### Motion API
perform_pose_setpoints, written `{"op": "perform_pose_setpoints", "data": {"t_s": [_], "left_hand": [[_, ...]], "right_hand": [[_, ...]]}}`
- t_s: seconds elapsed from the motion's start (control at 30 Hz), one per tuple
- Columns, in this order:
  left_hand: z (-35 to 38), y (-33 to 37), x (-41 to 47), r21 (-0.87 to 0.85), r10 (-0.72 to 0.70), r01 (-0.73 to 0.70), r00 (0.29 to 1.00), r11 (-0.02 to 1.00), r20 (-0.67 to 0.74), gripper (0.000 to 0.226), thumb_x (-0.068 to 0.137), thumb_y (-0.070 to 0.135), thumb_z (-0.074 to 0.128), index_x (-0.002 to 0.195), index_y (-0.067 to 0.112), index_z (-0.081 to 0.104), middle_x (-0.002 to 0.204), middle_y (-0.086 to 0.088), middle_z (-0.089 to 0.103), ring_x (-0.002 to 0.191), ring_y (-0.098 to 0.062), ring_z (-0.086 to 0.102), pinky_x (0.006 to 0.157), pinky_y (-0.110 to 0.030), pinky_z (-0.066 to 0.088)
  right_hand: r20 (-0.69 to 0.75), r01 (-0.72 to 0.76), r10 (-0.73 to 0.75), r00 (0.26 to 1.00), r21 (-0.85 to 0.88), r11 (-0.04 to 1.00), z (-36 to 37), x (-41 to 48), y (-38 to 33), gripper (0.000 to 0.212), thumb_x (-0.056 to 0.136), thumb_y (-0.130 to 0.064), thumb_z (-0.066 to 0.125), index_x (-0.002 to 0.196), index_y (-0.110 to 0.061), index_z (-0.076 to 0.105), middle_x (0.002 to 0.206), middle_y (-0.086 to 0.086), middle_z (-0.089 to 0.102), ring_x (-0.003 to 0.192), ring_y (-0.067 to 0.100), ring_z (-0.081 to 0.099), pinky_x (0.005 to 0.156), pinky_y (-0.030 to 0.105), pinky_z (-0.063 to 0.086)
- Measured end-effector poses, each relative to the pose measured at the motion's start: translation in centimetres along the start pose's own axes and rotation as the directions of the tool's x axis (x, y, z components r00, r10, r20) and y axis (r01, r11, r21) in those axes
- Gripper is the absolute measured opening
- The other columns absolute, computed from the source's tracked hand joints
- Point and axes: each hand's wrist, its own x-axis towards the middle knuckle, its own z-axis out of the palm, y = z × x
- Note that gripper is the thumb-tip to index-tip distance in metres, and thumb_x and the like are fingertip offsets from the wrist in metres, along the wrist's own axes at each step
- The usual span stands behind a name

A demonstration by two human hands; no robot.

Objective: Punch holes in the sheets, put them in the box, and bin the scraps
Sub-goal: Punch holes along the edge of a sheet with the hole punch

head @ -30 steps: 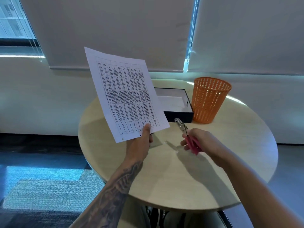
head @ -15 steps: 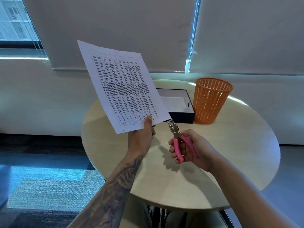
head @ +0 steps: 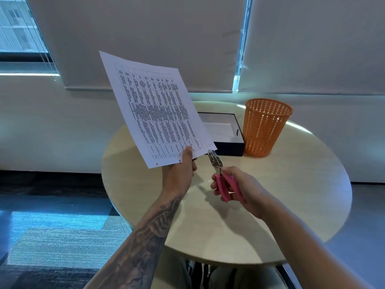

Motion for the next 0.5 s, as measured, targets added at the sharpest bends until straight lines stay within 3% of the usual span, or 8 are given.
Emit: {"op": "perform_pose_setpoints", "data": {"t_s": [0.2, 0.37, 0.5], "left_hand": [[0.2, -0.1, -0.3, 0.03, -0.008, 0.008, 1.0, 1.0, 0.01, 0.031, 0.1, 0.041, 0.051, 0.085, 0.016, 0.062, 0.062, 0.001, 0.06, 0.053, -0.009, 0.054, 0.057, -0.028, 0.046], [0.2, -0.2, -0.5, 0.043, -0.021, 0.02, 1.0, 0.999, 0.013, 0.036, 0.1, 0.043, 0.051, 0.079, 0.015, 0.062, 0.06, 0.003, 0.061, 0.055, -0.012, 0.055, 0.059, -0.035, 0.05], [0.1, -0.1, -0.7, 0.033, -0.035, 0.034, 0.999, 0.999, 0.021, 0.037, 0.1, 0.043, 0.051, 0.081, 0.014, 0.062, 0.062, 0.001, 0.061, 0.056, -0.012, 0.055, 0.059, -0.036, 0.05]], "right_hand": [[-0.008, -0.026, 0.026, 1.0, -0.018, 0.999, 0.8, 0.3, 0.1, 0.039, 0.104, -0.036, 0.042, 0.106, -0.005, 0.065, 0.09, 0.011, 0.071, 0.083, 0.026, 0.067, 0.08, 0.044, 0.053], [-0.006, -0.042, 0.042, 0.999, -0.069, 0.997, 1.1, 0.4, 0.1, 0.046, 0.102, -0.05, 0.044, 0.099, -0.008, 0.064, 0.08, 0.011, 0.071, 0.072, 0.026, 0.068, 0.068, 0.038, 0.053], [-0.041, -0.007, 0.002, 0.999, -0.116, 0.993, 1.2, 0.5, 0.3, 0.06, 0.1, -0.054, 0.048, 0.101, 0.002, 0.069, 0.073, 0.01, 0.067, 0.066, 0.026, 0.064, 0.064, 0.039, 0.054]]}}
